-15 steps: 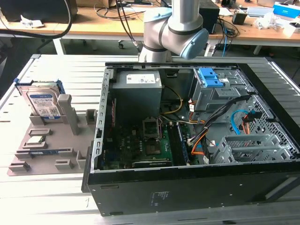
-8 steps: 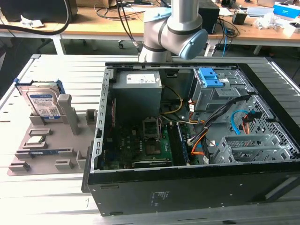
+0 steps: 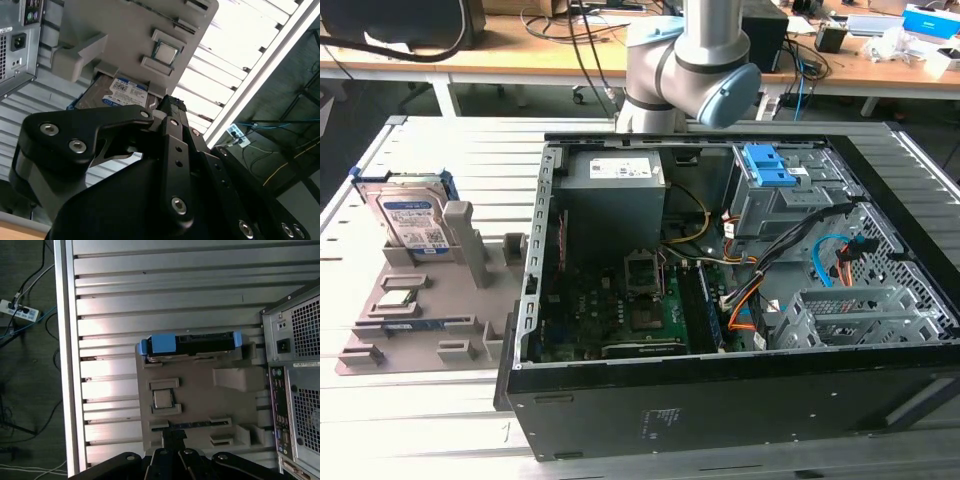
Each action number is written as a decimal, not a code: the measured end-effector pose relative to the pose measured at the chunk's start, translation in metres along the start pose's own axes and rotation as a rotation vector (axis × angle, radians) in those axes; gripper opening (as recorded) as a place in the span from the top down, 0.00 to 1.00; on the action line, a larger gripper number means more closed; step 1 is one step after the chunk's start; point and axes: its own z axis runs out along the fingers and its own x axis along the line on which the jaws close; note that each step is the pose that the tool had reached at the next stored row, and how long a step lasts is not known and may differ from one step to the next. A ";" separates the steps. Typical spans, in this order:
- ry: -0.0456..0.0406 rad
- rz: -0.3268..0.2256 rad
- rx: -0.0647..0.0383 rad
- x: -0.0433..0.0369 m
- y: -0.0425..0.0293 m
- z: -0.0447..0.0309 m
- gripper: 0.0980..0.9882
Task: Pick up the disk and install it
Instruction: 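Reach for the disk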
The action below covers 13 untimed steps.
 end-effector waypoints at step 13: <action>-0.0004 0.000 0.007 0.0095 0.0305 0.0010 0.99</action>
